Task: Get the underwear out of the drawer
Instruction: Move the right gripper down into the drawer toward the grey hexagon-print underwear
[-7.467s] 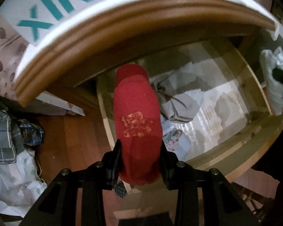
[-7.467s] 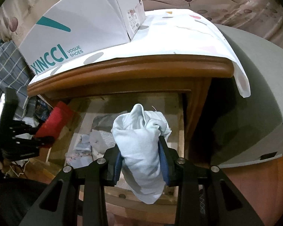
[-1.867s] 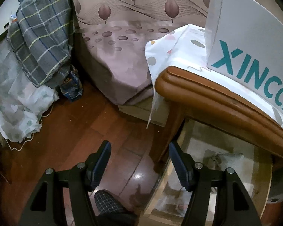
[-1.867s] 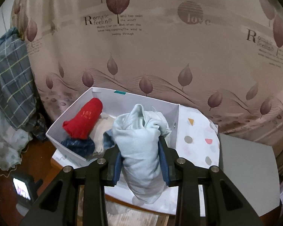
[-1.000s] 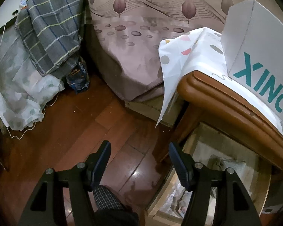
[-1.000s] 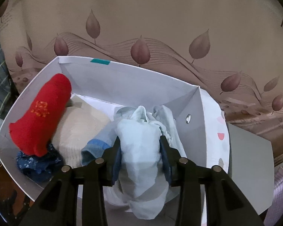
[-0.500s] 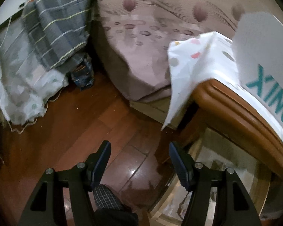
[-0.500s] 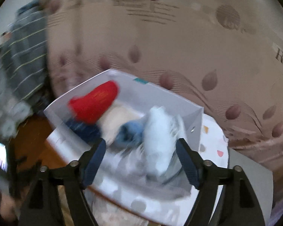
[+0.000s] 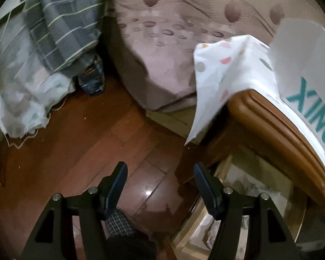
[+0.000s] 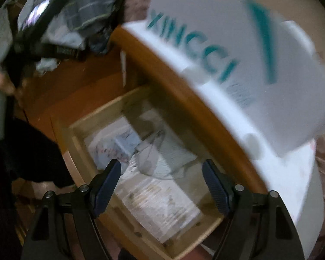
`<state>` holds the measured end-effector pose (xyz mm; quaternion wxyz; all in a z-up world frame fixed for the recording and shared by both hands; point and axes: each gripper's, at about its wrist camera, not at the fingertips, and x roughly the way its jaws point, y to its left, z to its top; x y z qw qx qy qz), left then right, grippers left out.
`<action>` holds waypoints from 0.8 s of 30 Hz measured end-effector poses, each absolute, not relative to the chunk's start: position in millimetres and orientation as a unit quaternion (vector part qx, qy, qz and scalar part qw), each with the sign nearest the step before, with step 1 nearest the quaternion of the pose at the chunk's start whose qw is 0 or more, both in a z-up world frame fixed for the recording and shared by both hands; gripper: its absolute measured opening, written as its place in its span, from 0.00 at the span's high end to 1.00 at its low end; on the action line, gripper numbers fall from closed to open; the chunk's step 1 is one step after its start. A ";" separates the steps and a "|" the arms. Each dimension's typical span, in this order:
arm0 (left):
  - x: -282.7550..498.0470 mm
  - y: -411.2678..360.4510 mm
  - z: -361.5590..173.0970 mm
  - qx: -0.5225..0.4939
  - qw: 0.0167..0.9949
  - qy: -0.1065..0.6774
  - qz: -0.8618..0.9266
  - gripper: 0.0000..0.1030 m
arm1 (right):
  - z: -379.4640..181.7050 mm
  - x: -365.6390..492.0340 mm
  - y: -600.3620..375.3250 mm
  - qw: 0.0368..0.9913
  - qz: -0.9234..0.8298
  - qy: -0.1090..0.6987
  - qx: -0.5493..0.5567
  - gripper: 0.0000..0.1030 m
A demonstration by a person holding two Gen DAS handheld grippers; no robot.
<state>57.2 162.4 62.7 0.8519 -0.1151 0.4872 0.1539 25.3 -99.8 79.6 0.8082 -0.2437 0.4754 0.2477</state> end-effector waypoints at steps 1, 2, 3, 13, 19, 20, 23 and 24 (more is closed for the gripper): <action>57.3 160.9 63.3 -0.110 0.853 0.487 0.152 0.36 | 72.0 27.5 -96.4 0.804 0.253 0.478 -0.248 0.28; 57.5 159.6 63.9 -0.104 0.854 0.486 0.151 0.36 | 63.4 29.5 -91.6 0.800 0.258 0.479 -0.253 0.28; 56.8 159.3 64.5 -0.102 0.856 0.484 0.151 0.36 | 53.6 32.2 -87.0 0.795 0.266 0.479 -0.261 0.28; 57.7 166.9 59.5 -0.117 0.844 0.499 0.158 0.36 | -28.9 50.9 -69.9 0.735 0.306 0.480 -0.368 0.26; 59.7 165.9 54.8 -0.114 0.840 0.508 0.156 0.36 | -54.2 60.3 -63.8 0.729 0.310 0.466 -0.395 0.15; 60.3 165.6 53.4 -0.113 0.838 0.511 0.155 0.36 | -58.8 57.6 -60.0 0.723 0.318 0.461 -0.403 0.12; 62.7 164.0 50.5 -0.108 0.836 0.516 0.155 0.36 | -69.8 60.9 -57.8 0.721 0.318 0.447 -0.424 0.12; 63.5 163.5 49.7 -0.107 0.835 0.518 0.152 0.36 | -72.0 64.1 -59.1 0.719 0.321 0.451 -0.420 0.12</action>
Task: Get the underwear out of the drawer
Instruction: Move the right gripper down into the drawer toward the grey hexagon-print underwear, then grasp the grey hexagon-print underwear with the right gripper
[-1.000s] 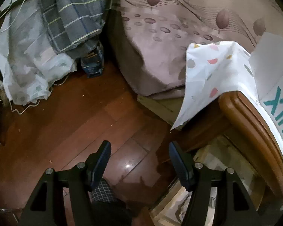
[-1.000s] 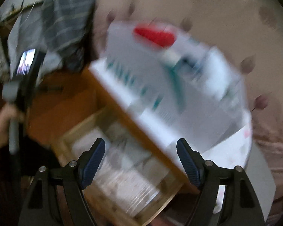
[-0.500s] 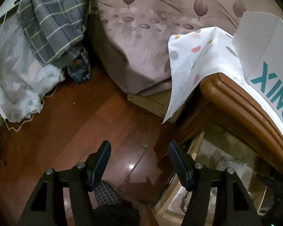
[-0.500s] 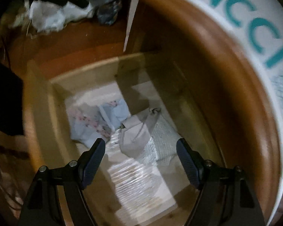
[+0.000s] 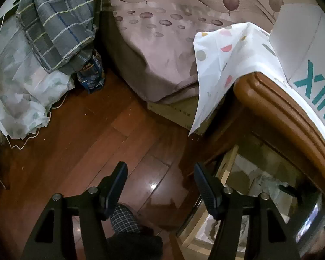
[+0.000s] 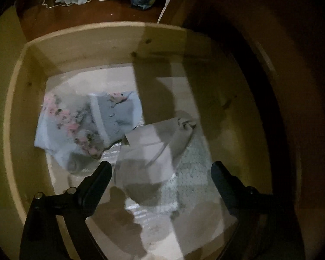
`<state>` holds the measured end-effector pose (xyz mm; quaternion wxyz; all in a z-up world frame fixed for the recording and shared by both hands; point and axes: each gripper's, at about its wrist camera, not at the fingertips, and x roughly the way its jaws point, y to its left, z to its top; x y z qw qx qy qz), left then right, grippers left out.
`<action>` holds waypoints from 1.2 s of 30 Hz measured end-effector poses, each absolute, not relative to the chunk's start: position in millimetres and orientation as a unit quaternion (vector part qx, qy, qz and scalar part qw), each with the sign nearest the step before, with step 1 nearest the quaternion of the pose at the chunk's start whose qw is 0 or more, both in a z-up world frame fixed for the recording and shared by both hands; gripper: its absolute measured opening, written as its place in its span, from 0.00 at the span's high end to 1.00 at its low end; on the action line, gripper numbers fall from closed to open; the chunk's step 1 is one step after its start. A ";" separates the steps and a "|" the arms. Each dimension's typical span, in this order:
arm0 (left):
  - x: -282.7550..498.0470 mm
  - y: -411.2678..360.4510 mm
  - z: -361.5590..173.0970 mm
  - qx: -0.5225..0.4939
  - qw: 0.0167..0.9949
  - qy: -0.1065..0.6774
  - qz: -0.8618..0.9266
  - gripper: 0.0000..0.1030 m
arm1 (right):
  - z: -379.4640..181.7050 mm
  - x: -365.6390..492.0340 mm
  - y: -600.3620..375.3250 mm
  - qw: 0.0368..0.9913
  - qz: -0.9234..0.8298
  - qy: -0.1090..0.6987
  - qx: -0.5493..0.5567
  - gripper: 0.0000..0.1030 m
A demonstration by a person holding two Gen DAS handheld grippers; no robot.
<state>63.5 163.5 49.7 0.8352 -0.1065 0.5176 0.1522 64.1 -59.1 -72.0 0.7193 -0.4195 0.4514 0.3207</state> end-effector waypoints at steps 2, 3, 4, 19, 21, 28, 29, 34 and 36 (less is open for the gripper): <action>63.3 160.8 48.1 -0.101 0.835 0.520 0.149 0.36 | -77.3 69.5 -60.2 0.720 0.322 0.454 -0.414 0.12; 63.9 159.3 47.3 -0.096 0.835 0.522 0.147 0.36 | -80.2 72.2 -61.2 0.718 0.327 0.456 -0.411 0.12; 64.5 158.0 46.6 -0.092 0.835 0.523 0.145 0.36 | -82.8 74.2 -62.1 0.717 0.330 0.459 -0.407 0.12; 69.0 151.7 37.2 -0.078 0.831 0.534 0.136 0.36 | -95.6 108.2 -73.0 0.715 0.362 0.499 -0.328 0.03; 68.0 150.3 36.7 -0.076 0.831 0.533 0.136 0.36 | -99.2 105.2 -74.1 0.713 0.368 0.505 -0.319 0.11; 69.6 146.5 37.7 -0.068 0.833 0.532 0.139 0.36 | -96.8 100.1 -79.3 0.717 0.356 0.515 -0.307 0.42; 70.1 146.2 37.7 -0.064 0.833 0.531 0.139 0.36 | -97.0 99.9 -78.6 0.714 0.354 0.519 -0.308 0.48; 70.4 144.3 38.0 -0.067 0.832 0.534 0.139 0.36 | -92.7 92.3 -80.9 0.699 0.338 0.540 -0.324 0.56; 71.3 145.1 38.0 -0.068 0.831 0.534 0.141 0.36 | -92.2 89.1 -81.4 0.694 0.328 0.551 -0.328 0.59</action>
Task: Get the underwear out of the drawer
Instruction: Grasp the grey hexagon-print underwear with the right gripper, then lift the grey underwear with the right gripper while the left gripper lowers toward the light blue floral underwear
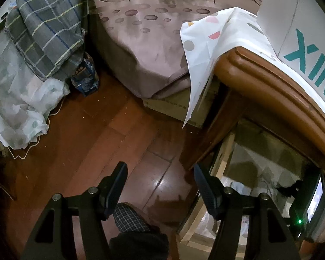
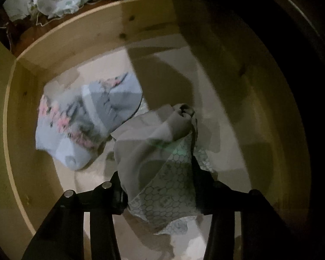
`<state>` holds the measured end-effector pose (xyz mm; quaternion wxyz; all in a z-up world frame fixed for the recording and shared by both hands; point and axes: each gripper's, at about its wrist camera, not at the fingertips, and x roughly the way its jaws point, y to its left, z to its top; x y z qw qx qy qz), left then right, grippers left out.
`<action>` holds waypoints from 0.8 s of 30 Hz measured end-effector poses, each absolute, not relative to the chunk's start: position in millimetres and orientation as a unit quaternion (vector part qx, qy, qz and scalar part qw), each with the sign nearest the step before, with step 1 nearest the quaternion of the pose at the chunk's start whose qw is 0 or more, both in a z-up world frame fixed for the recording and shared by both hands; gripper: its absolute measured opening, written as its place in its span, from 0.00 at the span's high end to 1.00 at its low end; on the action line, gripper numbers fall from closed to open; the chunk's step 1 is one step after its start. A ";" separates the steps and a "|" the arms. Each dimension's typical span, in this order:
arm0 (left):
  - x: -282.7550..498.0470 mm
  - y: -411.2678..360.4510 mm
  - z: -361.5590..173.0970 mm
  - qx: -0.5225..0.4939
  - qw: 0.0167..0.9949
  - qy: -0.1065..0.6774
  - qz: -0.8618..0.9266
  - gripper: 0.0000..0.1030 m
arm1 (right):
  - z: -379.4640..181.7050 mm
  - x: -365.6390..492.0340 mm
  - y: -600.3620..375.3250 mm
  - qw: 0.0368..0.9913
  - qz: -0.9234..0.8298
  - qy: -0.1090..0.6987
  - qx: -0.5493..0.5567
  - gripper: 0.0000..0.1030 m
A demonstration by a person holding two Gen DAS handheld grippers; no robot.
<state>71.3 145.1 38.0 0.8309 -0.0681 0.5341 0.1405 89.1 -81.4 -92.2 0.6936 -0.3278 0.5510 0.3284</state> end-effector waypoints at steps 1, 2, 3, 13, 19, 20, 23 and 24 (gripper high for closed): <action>71.6 144.7 37.5 -0.067 0.830 0.535 0.142 0.36 | -92.1 86.7 -81.9 0.690 0.322 0.558 -0.330 0.59; 71.9 144.8 37.5 -0.068 0.830 0.536 0.142 0.36 | -92.0 84.0 -82.1 0.686 0.317 0.563 -0.334 0.60; 71.6 143.9 36.8 -0.069 0.830 0.536 0.141 0.36 | -91.3 81.0 -83.3 0.683 0.309 0.567 -0.340 0.60; 69.6 141.1 35.6 -0.069 0.830 0.537 0.132 0.36 | -74.7 51.4 -107.1 0.686 0.215 0.619 -0.316 0.61; 70.4 139.3 33.5 -0.067 0.829 0.540 0.131 0.36 | -48.5 38.7 -128.0 0.725 0.161 0.627 -0.235 0.61; 71.0 137.3 33.3 -0.065 0.829 0.540 0.130 0.36 | -44.7 36.8 -131.2 0.732 0.150 0.626 -0.221 0.61; 71.2 131.1 32.0 -0.054 0.830 0.540 0.126 0.36 | -33.7 33.3 -144.3 0.753 0.114 0.628 -0.160 0.61; 71.1 128.3 31.5 -0.052 0.831 0.540 0.125 0.36 | -29.1 31.2 -151.5 0.762 0.097 0.624 -0.143 0.61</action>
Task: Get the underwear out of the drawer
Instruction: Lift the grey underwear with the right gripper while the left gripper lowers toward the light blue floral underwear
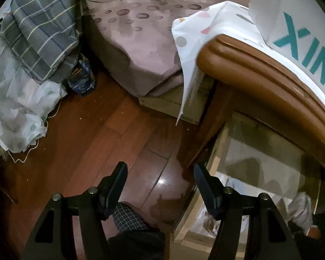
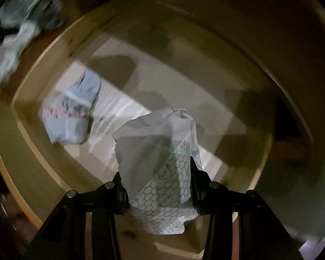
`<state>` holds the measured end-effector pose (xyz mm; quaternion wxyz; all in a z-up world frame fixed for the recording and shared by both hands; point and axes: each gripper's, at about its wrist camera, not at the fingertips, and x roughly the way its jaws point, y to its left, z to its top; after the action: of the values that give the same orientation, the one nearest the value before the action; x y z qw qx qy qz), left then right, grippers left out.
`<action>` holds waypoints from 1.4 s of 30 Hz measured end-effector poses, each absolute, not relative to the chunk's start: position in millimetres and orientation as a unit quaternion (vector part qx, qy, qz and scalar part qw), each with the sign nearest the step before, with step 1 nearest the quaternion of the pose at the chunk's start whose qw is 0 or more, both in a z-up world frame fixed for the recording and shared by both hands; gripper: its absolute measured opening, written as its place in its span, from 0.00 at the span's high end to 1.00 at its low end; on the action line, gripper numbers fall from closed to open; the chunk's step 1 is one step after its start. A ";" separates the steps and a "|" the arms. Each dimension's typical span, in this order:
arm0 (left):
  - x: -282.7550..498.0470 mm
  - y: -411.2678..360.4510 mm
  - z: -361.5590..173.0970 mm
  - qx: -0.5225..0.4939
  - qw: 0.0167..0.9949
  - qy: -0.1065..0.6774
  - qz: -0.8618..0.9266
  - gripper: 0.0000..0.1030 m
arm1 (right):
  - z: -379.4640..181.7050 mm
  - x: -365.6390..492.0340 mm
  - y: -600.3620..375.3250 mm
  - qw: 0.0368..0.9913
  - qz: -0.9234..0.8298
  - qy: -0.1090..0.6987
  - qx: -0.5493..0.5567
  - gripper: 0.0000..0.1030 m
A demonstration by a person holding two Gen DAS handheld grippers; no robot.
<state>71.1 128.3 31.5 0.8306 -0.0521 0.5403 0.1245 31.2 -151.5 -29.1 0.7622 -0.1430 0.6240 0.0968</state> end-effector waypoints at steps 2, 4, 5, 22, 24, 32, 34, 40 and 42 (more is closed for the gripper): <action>71.1 125.2 29.9 -0.050 0.830 0.542 0.122 0.36 | -22.9 26.7 -163.4 0.774 0.071 0.618 -0.116 0.61; 71.4 121.4 28.3 -0.045 0.831 0.543 0.116 0.36 | -20.9 23.6 -174.6 0.784 0.047 0.613 -0.083 0.61; 71.8 117.6 27.1 -0.037 0.831 0.543 0.115 0.36 | -16.8 26.8 -178.1 0.787 0.035 0.612 -0.072 0.61; 72.4 67.1 -1.1 -0.038 0.810 0.586 0.010 0.36 | -6.6 -6.6 -228.5 0.819 -0.095 0.565 0.033 0.61; 73.3 64.6 -5.5 -0.038 0.805 0.593 0.005 0.36 | -6.9 -8.1 -231.6 0.819 -0.105 0.563 0.039 0.61; 68.9 49.9 -19.7 -0.043 0.783 0.620 -0.021 0.36 | 9.7 -14.3 -248.8 0.834 -0.130 0.532 0.067 0.61; 69.2 43.8 -25.1 -0.044 0.774 0.631 -0.032 0.36 | 11.6 -16.8 -251.9 0.835 -0.133 0.528 0.077 0.61; 71.0 26.9 -37.6 -0.030 0.752 0.657 -0.052 0.36 | 15.4 -22.1 -265.1 0.835 -0.133 0.522 0.113 0.61; 73.5 23.1 -43.4 -0.025 0.741 0.669 -0.055 0.36 | 17.2 -23.6 -269.6 0.836 -0.138 0.518 0.118 0.61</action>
<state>73.5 23.1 -43.4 0.7412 -0.0247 0.6686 -0.0548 -23.6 -269.6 17.2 0.8359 0.1180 0.5178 -0.1384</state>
